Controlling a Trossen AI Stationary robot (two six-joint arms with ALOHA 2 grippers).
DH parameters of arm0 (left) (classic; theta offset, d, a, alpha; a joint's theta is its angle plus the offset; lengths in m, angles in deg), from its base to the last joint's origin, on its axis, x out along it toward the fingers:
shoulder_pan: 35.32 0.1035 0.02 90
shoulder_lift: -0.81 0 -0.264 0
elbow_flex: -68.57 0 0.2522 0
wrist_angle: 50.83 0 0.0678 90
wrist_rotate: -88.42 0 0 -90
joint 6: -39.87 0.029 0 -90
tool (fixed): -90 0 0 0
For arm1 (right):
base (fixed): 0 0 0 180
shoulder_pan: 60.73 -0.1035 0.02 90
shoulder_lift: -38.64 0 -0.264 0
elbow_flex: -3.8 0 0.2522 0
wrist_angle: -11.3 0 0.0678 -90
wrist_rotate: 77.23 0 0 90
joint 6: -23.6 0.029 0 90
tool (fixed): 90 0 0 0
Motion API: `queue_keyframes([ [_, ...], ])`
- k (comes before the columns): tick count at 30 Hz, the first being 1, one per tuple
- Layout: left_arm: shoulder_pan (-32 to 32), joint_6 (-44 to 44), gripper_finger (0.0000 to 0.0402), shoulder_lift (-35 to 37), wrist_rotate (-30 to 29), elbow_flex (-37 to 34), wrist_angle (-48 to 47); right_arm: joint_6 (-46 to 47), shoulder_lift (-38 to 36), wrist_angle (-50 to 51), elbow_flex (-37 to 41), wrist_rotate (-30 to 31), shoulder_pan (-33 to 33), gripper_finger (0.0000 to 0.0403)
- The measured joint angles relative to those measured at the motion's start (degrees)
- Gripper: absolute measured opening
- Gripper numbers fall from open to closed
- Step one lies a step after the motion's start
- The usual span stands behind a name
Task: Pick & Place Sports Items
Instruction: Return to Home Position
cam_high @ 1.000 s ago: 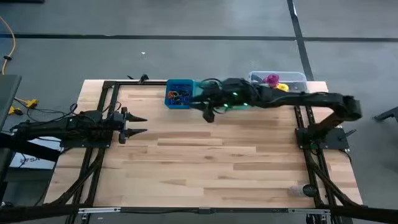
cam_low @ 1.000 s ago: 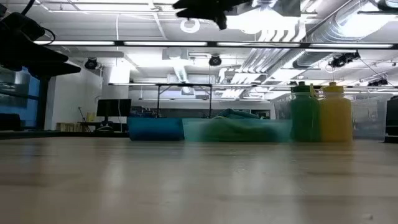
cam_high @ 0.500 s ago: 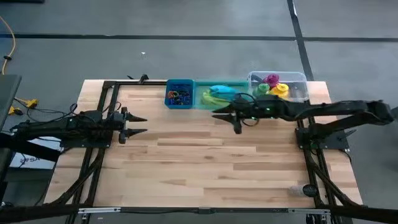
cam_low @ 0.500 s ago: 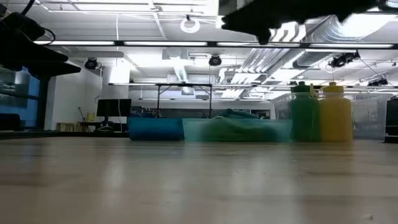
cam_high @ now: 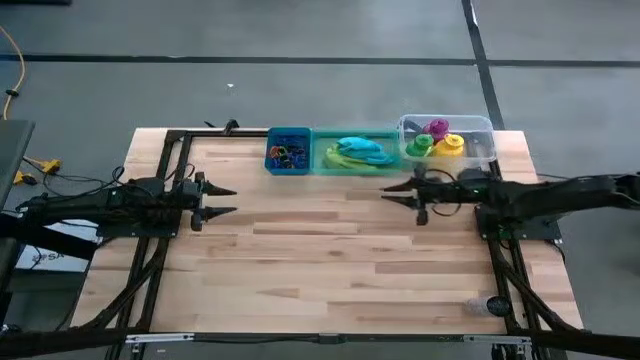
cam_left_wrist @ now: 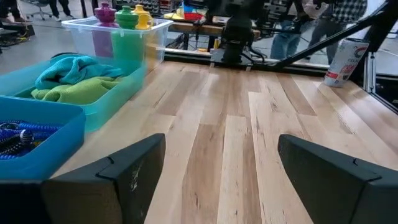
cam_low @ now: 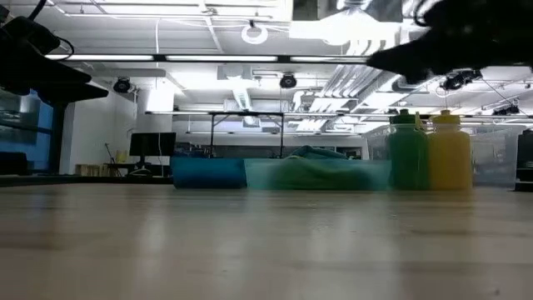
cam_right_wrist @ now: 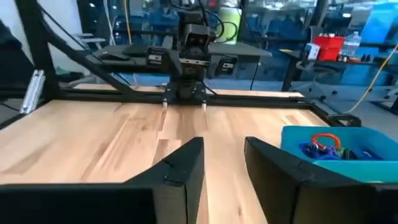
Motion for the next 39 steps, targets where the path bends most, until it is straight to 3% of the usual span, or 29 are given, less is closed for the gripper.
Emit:
queue_keyframes([
  [8, 0.00, -0.02, 0.0254, 0.01, 0.00, 0.00, 0.00, 0.15, -13.46, 1.40, 8.50, 0.06, 0.00, 0.0087],
  [27, 0.02, -0.01, 0.0254, 0.02, -0.02, 0.00, 0.00, 5.88, -36.11, 11.93, 16.36, -1.96, 0.00, 0.0087],
  [39, 0.02, -0.01, 0.0254, 0.02, -0.01, 0.00, 0.00, 7.11, -44.41, 17.27, 19.19, -13.71, 0.00, 0.0087],
])
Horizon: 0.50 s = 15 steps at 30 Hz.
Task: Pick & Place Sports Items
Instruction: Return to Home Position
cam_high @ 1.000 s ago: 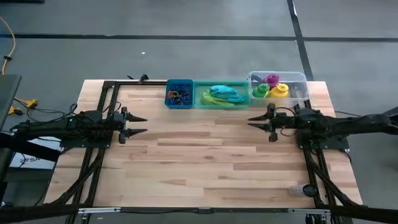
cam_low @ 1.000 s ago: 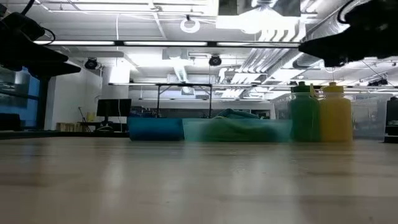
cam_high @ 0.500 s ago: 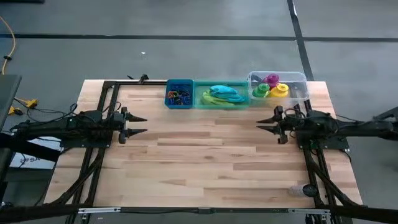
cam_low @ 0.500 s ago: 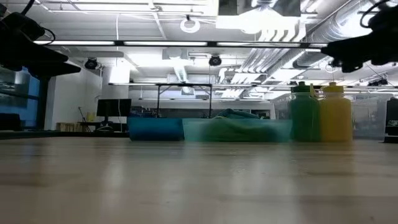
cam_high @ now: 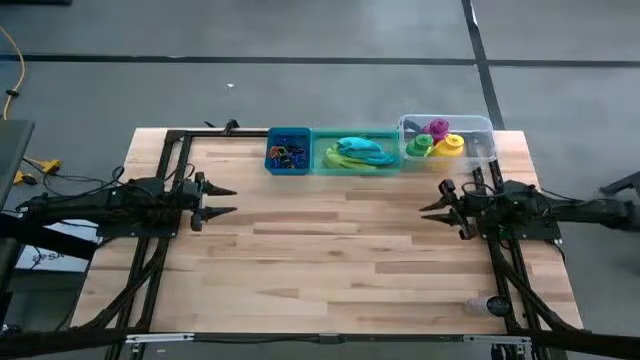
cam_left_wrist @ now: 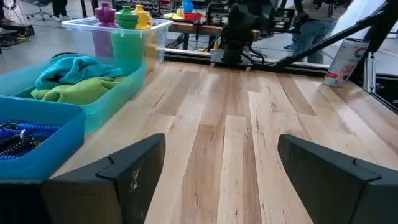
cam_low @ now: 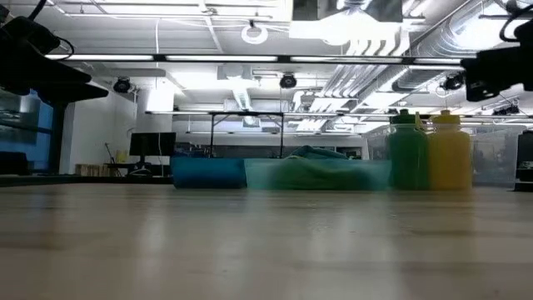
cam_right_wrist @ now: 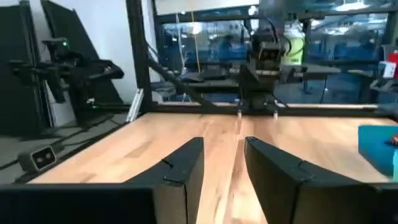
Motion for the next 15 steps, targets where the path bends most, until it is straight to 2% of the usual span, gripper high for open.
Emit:
queue_keyframes([
  [5, 0.00, 0.01, 0.0254, 0.00, 0.01, 0.00, 0.00, -0.09, -2.76, 4.17, 0.02, 1.59, 0.02, 0.0087],
  [15, -0.01, 0.01, 0.0254, -0.02, 0.01, 0.00, 0.00, 0.06, -4.18, 4.36, 0.07, 1.82, 0.02, 0.0087],
])
